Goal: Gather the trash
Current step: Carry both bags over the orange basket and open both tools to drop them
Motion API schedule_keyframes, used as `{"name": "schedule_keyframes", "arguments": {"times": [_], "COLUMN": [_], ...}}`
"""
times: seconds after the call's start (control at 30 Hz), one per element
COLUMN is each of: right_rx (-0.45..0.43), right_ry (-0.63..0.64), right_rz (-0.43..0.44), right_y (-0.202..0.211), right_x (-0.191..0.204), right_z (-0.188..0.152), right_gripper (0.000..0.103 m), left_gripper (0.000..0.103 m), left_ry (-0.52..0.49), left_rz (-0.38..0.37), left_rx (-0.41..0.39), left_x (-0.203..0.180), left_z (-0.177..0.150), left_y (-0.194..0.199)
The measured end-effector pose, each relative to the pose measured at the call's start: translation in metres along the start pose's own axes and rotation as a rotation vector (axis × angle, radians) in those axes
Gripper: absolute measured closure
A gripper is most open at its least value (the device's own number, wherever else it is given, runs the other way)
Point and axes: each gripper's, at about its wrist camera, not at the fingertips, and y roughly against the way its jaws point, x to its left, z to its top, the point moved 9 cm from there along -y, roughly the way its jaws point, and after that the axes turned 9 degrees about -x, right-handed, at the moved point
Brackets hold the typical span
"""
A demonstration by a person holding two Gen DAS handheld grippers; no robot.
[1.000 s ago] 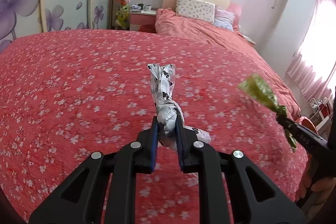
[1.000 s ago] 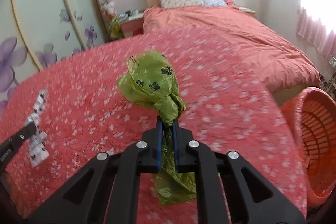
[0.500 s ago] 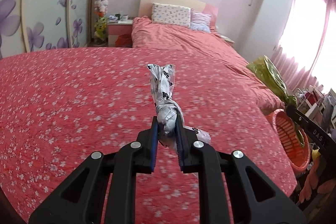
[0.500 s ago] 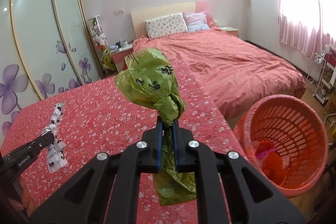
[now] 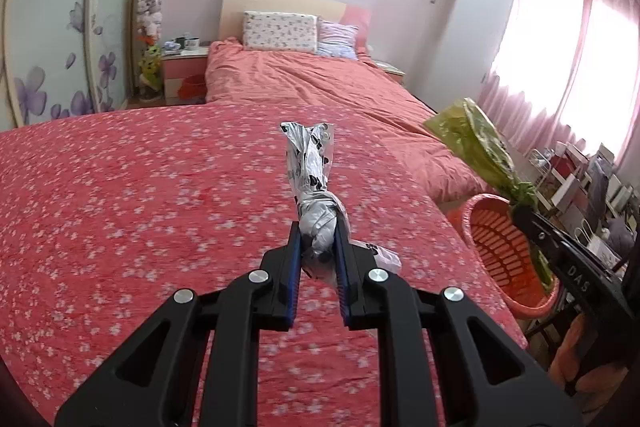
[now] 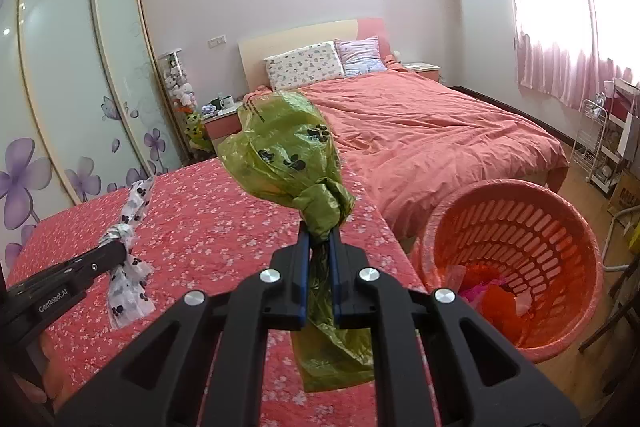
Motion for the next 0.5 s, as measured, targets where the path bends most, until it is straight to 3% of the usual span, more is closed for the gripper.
{"name": "schedule_keyframes", "arguments": {"times": [0.5], "right_rx": [-0.043], "right_ry": [-0.086], "right_rz": [-0.094], "right_y": [0.022], "right_x": [-0.071], "right_z": [-0.002], "right_gripper": [0.093], "left_gripper": [0.087], "left_ry": [-0.060], "left_rz": [-0.142], "left_rx": [0.023], "left_x": [-0.080], "left_z": [-0.012], "left_y": [-0.019]}}
